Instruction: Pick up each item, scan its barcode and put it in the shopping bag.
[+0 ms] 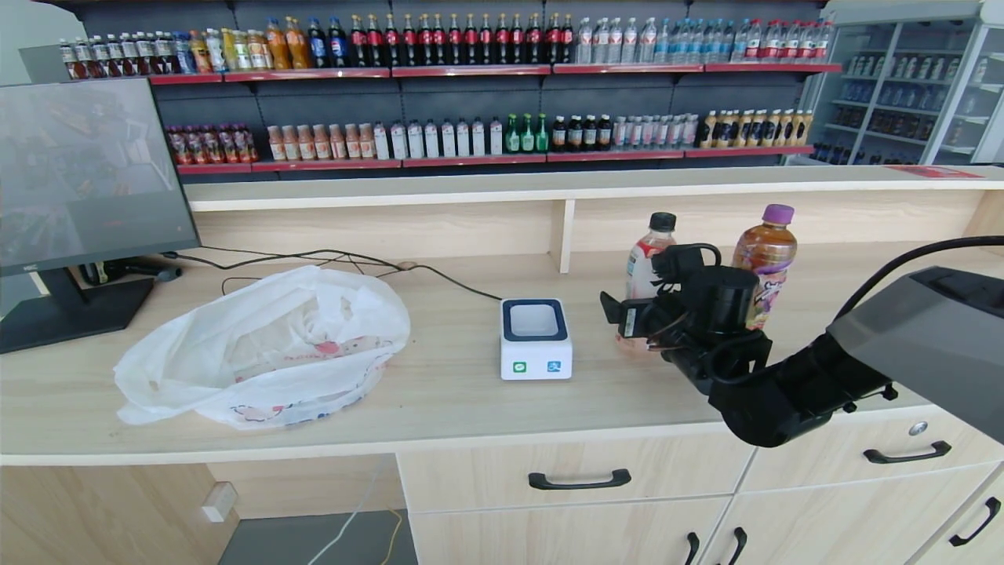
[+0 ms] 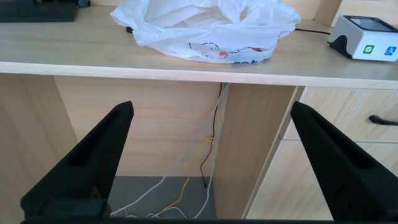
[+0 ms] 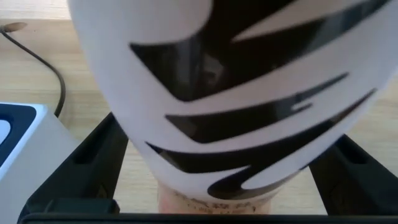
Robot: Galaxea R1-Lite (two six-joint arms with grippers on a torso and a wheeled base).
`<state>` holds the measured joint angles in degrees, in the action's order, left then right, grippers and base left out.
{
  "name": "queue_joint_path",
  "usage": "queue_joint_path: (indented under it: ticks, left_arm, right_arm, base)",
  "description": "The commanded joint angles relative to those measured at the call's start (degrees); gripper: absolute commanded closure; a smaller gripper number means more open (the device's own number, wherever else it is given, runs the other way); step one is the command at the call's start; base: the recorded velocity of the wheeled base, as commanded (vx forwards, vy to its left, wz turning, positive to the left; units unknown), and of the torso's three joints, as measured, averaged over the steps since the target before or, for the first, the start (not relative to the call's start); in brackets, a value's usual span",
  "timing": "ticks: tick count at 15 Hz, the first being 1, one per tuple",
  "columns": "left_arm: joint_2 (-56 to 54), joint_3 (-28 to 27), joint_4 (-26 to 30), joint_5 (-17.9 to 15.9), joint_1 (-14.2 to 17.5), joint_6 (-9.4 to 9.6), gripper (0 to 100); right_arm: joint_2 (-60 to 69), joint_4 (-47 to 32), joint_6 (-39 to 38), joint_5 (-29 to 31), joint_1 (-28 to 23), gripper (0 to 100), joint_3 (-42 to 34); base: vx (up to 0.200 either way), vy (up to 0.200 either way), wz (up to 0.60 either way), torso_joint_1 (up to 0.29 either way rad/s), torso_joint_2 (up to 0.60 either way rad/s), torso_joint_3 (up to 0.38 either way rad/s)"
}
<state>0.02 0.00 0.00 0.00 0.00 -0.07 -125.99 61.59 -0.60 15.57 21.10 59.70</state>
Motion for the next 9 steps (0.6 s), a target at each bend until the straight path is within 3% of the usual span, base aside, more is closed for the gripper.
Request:
queue_joint_path:
  ticks: [1,2,3,9]
  left_arm:
    - [-0.02,0.0,0.0,0.0,0.0,-0.01,0]
    - [-0.02,0.0,0.0,0.0,0.0,-0.01,0]
    - [-0.02,0.0,0.0,0.0,0.0,-0.01,0]
    - [-0.02,0.0,0.0,0.0,0.0,-0.01,0]
  right_arm:
    - [-0.05,0.02,-0.02,-0.01,-0.8,0,0.16]
    - [-0.05,0.02,0.42,-0.01,-0.89,0,0.16]
    - [-0.13,0.02,0.6,-0.1,-0.97,100,0.33]
    - [-0.84,0.29,0.95,-0.54,-0.62,100,0.51]
  base:
    - [0.0,0.0,0.0,0.0,0.0,0.0]
    - [0.0,0.0,0.0,0.0,0.0,0.0]
    - [0.0,0.0,0.0,0.0,0.0,0.0]
    - [0.0,0.0,0.0,0.0,0.0,0.0]
